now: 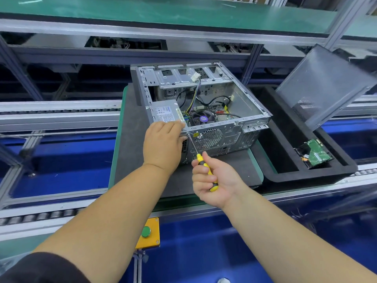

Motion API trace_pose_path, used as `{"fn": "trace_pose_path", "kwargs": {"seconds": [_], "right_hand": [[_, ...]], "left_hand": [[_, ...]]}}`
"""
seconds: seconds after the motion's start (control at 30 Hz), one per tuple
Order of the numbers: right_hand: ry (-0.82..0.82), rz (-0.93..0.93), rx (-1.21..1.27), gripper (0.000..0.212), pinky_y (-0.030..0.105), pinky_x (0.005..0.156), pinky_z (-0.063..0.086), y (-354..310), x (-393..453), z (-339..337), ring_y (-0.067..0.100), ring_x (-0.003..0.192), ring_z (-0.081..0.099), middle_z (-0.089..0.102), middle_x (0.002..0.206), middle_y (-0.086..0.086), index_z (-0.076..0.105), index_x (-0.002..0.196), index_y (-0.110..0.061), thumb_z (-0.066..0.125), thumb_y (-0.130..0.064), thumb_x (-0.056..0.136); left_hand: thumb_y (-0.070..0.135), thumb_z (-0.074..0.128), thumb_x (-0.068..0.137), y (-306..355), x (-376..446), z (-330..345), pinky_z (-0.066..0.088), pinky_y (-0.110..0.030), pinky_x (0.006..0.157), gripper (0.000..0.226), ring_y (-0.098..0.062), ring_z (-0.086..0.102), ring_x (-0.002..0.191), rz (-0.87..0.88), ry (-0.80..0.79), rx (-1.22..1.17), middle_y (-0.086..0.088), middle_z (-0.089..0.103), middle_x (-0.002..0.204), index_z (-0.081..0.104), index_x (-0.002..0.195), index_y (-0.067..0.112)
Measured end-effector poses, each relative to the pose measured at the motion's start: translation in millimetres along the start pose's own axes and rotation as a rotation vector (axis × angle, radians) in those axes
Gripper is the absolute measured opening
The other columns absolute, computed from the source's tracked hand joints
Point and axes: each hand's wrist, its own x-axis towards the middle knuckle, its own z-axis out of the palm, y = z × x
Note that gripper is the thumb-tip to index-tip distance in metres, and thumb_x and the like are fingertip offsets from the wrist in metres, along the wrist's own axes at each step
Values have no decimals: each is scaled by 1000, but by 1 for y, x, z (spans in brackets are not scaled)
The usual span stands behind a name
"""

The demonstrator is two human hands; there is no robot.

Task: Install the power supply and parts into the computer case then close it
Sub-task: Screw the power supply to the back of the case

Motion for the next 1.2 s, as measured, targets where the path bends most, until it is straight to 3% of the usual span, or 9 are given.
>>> {"fn": "trace_pose_path", "kwargs": {"seconds": [0.1,0.23,0.4,0.5,0.7,0.9,1.0,1.1,1.2], "right_hand": [[-9,4,-12,40,18,28,26,6,4,0,5,32,32,49,61,2,58,78,-5,61,-42,92],[215,-65,-144,36,16,30,30,7,2,12,6,35,38,55,63,8,54,75,-8,76,-34,83],[462,-204,-627,38,15,39,36,5,0,19,7,39,43,68,59,-3,63,78,-12,67,-48,89],[521,-226,-688,39,16,36,31,0,0,19,9,41,34,66,55,-3,63,77,-11,64,-46,92],[369,-92,-395,40,17,33,22,-11,-6,19,7,33,27,56,54,4,59,77,-6,62,-42,94],[88,72,-69,42,19,28,24,-7,-2,9,6,29,29,46,53,-1,57,72,-6,60,-44,92],[-23,75,-32,39,18,28,24,0,3,-1,6,30,30,46,54,0,57,73,-7,59,-43,89],[-1,83,-69,40,17,30,26,1,4,0,6,33,31,52,66,7,58,72,-4,65,-41,87],[157,23,-115,31,16,32,29,2,4,8,7,36,34,50,66,8,50,72,-9,70,-30,83]], "left_hand": [[19,72,81,-1,0,-1,40,-36,82,26,-29,59,80,-6,-20,-5,0,70,93,69,106,13],[20,71,82,-2,1,0,43,-39,84,28,-30,59,83,-19,-54,-12,-1,70,97,68,109,14],[19,73,80,-2,0,2,44,-39,83,28,-30,60,82,-27,-20,-26,-1,70,96,69,107,13],[19,72,80,-2,0,2,43,-38,82,27,-29,58,80,-14,-1,-25,0,70,94,69,107,13],[19,72,81,-1,-1,2,43,-38,78,26,-29,57,77,-1,18,-21,0,69,92,68,106,12],[18,73,80,-2,0,3,42,-38,80,27,-29,58,78,-2,22,-32,1,70,97,69,106,12],[18,73,80,-3,0,3,43,-38,80,27,-29,59,78,8,30,-37,0,70,98,69,106,12],[18,74,79,-3,0,3,43,-38,80,27,-29,59,78,12,34,-40,1,70,98,69,105,12],[19,73,79,-3,0,3,42,-38,79,28,-30,59,79,14,33,-37,0,70,99,69,106,12]]}}
